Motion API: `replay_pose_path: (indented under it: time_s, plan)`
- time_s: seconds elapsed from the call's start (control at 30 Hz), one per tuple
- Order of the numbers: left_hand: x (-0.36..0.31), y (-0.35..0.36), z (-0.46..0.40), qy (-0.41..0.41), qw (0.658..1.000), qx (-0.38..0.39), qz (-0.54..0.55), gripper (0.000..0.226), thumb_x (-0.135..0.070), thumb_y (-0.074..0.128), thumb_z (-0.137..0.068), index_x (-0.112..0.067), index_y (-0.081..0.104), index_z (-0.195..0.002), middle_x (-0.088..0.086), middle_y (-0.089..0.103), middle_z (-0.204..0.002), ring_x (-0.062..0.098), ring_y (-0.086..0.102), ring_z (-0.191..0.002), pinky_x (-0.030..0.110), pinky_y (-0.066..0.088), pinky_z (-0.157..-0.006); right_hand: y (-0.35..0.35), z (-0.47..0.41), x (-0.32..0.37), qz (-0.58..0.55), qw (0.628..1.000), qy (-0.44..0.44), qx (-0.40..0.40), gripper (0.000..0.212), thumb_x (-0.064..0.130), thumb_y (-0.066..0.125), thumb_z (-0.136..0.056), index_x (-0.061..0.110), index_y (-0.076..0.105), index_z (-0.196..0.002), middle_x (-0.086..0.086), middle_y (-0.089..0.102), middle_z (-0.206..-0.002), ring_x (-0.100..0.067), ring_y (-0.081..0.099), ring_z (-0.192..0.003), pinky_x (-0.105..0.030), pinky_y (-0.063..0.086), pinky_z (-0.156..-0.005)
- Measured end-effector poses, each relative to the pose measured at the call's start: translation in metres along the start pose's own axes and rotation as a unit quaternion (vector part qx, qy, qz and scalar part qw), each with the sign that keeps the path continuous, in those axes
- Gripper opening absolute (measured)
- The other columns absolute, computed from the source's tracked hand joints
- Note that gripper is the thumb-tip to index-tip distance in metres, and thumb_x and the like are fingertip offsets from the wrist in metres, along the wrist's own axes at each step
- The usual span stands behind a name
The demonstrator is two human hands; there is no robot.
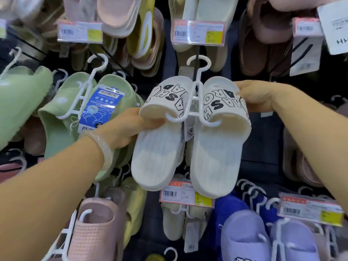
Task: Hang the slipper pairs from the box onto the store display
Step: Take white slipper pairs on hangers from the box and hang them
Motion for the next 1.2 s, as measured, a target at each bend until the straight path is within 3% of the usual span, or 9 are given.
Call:
replay_pose_path:
  time_s: [0.13,0.2,0.37,0.47,0.6,0.73,0.9,1.1,1.2]
  plan:
    - [-0.004,-0.007,0.001,0.005,1.0,-0.001,-0.018,0.019,-0.012,0.069,-0.079,-0.015,0.066,-0.098,0.001,0.073,-0.089,0.019,0.069,-0.084,0.034,0.054,-0.077,-0.013,0.001,0.011,0.064,0.998,0.026,-0.013,0.035,-0.006,0.056,-0.084,0.021,0.063,-0.106,-0.003,0.074,-0.094,-0.018,0.068,-0.084,-0.034,0.058,-0.075]
    - [-0.006,-0.009,0.002,0.015,1.0,-0.009,-0.022,0.022,-0.01,0.068,-0.08,-0.014,0.065,-0.1,0.002,0.072,-0.089,0.02,0.067,-0.083,0.033,0.056,-0.074,-0.016,0.0,0.014,0.077,0.996,0.039,-0.015,0.042,-0.005,0.058,-0.083,0.021,0.061,-0.116,-0.007,0.073,-0.101,-0.018,0.07,-0.085,-0.032,0.06,-0.071]
    - [-0.002,-0.01,-0.001,0.041,0.997,-0.043,-0.047,0.052,-0.015,0.078,-0.073,-0.011,0.055,-0.12,0.01,0.068,-0.109,0.025,0.066,-0.096,0.04,0.053,-0.085,-0.016,0.0,0.016,0.102,0.994,0.04,-0.027,0.037,-0.002,0.061,-0.083,0.022,0.064,-0.112,-0.004,0.073,-0.095,-0.015,0.069,-0.077,-0.027,0.057,-0.06]
    - [0.007,-0.003,-0.002,0.06,0.995,-0.053,-0.051,0.05,-0.014,0.075,-0.077,-0.01,0.054,-0.122,0.008,0.066,-0.112,0.019,0.064,-0.093,0.029,0.052,-0.078,-0.017,0.002,0.014,0.105,0.993,0.041,-0.035,0.044,-0.002,0.061,-0.083,0.025,0.062,-0.118,-0.007,0.072,-0.102,-0.017,0.068,-0.082,-0.03,0.057,-0.064]
    - [0.011,0.007,-0.002,0.08,0.994,-0.058,-0.051,0.045,-0.014,0.072,-0.08,-0.014,0.055,-0.122,0.001,0.066,-0.108,0.009,0.062,-0.091,0.019,0.049,-0.07,-0.023,0.01,0.025,0.139,0.988,0.043,-0.043,0.039,0.002,0.064,-0.082,0.024,0.062,-0.114,-0.008,0.07,-0.105,-0.021,0.067,-0.088,-0.034,0.055,-0.072]
    - [0.015,0.011,-0.004,0.09,0.992,-0.071,-0.052,0.038,-0.013,0.07,-0.081,-0.023,0.052,-0.112,-0.014,0.061,-0.094,-0.001,0.057,-0.084,0.012,0.045,-0.064,-0.025,0.012,0.033,0.235,0.966,0.032,-0.104,0.033,0.016,0.073,-0.079,0.027,0.063,-0.108,-0.007,0.07,-0.096,-0.021,0.067,-0.084,-0.036,0.056,-0.071]
    - [0.028,0.012,-0.007,0.081,0.992,-0.089,-0.04,0.03,-0.011,0.067,-0.084,-0.024,0.053,-0.106,-0.015,0.06,-0.09,0.0,0.056,-0.083,0.015,0.044,-0.067,-0.01,0.005,0.0,0.151,0.975,-0.009,-0.163,0.028,0.018,0.071,-0.081,0.022,0.06,-0.107,0.0,0.064,-0.086,-0.016,0.062,-0.078,-0.027,0.053,-0.059]
    - [0.028,0.008,-0.021,0.057,0.982,-0.111,-0.139,0.046,-0.016,0.063,-0.087,-0.018,0.048,-0.131,-0.001,0.058,-0.114,0.016,0.053,-0.102,0.028,0.04,-0.084,-0.022,-0.01,-0.013,0.185,0.939,-0.017,-0.288,0.044,0.028,0.077,-0.074,0.011,0.06,-0.111,-0.009,0.061,-0.109,-0.028,0.059,-0.101,-0.043,0.052,-0.084]
    - [0.03,0.012,-0.025,0.031,0.973,-0.113,-0.199,0.06,-0.024,0.064,-0.083,-0.019,0.037,-0.137,0.003,0.056,-0.126,0.023,0.052,-0.114,0.037,0.043,-0.095,-0.025,-0.01,-0.011,0.219,0.906,-0.013,-0.361,0.055,0.033,0.075,-0.074,0.01,0.056,-0.12,-0.011,0.058,-0.12,-0.029,0.054,-0.11,-0.04,0.046,-0.092]
Point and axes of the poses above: each hand's wrist, its own z-axis away from the middle knuckle, its own y-axis out of the palm, x = y × z, the point moved 6 cm from there along -z, towards the middle knuckle
